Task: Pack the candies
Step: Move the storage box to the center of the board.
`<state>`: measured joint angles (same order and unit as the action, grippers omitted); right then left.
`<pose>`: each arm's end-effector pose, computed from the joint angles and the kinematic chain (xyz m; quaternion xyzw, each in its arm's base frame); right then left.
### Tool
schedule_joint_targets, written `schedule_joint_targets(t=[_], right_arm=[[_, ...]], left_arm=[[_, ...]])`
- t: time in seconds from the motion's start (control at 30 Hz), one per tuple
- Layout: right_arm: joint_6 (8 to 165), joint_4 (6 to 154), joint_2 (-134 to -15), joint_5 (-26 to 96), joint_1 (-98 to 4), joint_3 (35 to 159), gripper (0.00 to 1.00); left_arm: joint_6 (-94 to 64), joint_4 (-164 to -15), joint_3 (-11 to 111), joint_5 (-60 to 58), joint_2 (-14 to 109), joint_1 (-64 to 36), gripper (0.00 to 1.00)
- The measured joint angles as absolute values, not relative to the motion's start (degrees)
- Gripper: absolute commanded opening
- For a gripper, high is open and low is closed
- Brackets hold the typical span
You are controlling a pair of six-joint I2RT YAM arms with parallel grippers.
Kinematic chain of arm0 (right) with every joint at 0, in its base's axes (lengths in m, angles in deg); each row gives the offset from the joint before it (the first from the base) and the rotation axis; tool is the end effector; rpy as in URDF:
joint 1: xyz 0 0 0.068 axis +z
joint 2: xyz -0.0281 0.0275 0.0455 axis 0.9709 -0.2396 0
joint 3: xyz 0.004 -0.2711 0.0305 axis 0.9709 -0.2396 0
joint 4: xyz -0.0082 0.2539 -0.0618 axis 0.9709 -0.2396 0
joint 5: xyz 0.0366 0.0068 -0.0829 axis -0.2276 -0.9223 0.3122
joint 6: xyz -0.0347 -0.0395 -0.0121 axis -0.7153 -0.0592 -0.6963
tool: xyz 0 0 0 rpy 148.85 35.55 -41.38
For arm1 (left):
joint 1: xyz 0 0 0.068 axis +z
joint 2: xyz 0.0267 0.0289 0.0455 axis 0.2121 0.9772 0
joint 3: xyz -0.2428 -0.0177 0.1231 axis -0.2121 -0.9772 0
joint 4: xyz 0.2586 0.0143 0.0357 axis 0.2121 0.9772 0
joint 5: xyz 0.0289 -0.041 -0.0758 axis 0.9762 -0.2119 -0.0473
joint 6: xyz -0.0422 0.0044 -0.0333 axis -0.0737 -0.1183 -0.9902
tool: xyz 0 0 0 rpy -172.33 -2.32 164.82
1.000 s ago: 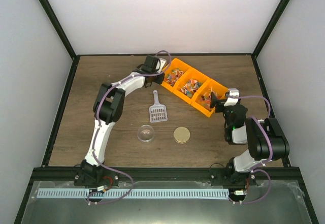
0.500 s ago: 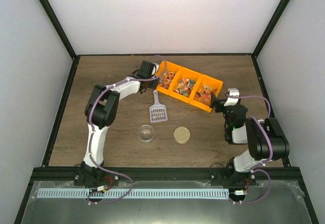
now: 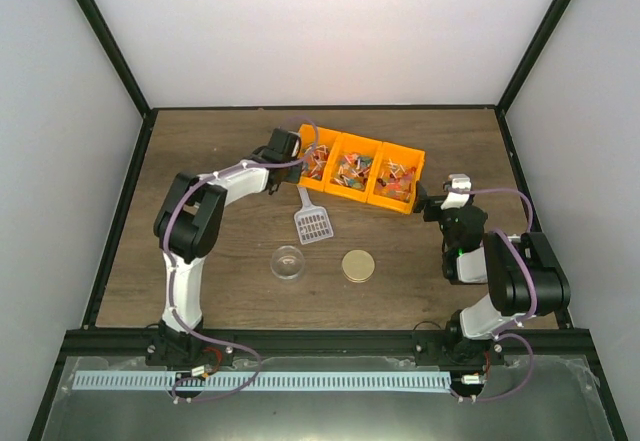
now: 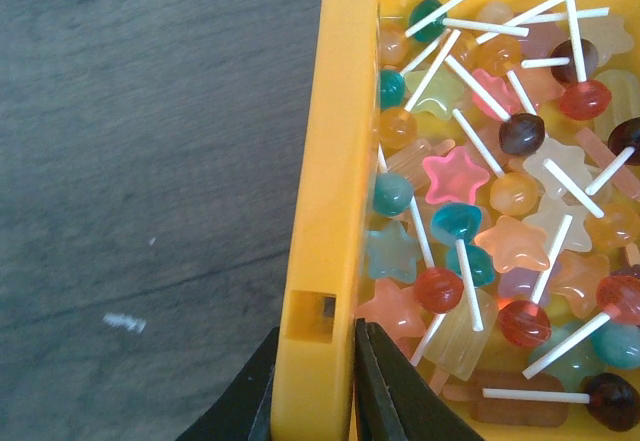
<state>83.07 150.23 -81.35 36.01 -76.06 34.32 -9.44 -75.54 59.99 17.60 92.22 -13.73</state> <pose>0.2410 0.0045 0.1467 -0.0204 0.7367 0.0633 0.6729 0.4101 -0.1929 0.1563 0.1282 0.9259 -0.0176 0.3548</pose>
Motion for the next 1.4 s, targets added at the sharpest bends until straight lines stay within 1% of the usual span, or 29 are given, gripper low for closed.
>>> schedule_joint_targets(t=[0.4, 0.83, 0.93, 0.97, 1.0, 1.03, 1.07, 1.1, 1.17, 1.2, 1.23, 1.4], right_arm=[[83.1, 150.2, -81.4, 36.0, -76.1, 34.3, 1.00], [83.1, 150.2, -81.4, 36.0, -76.1, 34.3, 1.00], [83.0, 150.2, -81.4, 36.0, -76.1, 34.3, 1.00], [83.1, 150.2, -81.4, 36.0, -76.1, 34.3, 1.00], [83.0, 150.2, -81.4, 36.0, -76.1, 34.3, 1.00], [83.0, 150.2, -81.4, 36.0, -76.1, 34.3, 1.00], [83.0, 150.2, -81.4, 36.0, -76.1, 34.3, 1.00], [83.0, 150.2, -81.4, 36.0, -76.1, 34.3, 1.00], [83.0, 150.2, -81.4, 36.0, -76.1, 34.3, 1.00], [83.0, 150.2, -81.4, 36.0, -76.1, 34.3, 1.00], [83.0, 150.2, -81.4, 36.0, -76.1, 34.3, 1.00], [82.9, 150.2, -81.4, 36.0, -76.1, 34.3, 1.00]], left_arm=[[-14.0, -75.2, 52.0, 23.1, 85.8, -14.3, 0.17], [-21.5, -70.9, 51.6, 29.5, 84.5, -14.4, 0.17], [-23.4, -70.2, 51.6, 30.7, 84.4, -14.4, 0.20], [-23.7, -69.8, 51.6, 31.0, 84.4, -14.4, 0.22], [-23.8, -69.5, 51.6, 31.5, 84.4, -14.4, 0.28], [-23.7, -68.9, 51.6, 32.3, 84.4, -14.4, 0.41], [-23.5, -68.3, 51.3, 33.2, 84.3, -14.4, 0.57], [-23.0, -68.2, 50.7, 33.7, 83.9, -14.3, 0.71], [-21.9, -67.9, 48.9, 34.6, 82.2, -14.2, 0.91], [-21.2, -67.9, 48.1, 34.7, 81.1, -14.1, 0.96], [-20.5, -67.7, 47.5, 34.7, 80.0, -14.0, 0.99], [-16.3, -68.2, 47.3, 33.4, 76.3, -13.8, 1.00]])
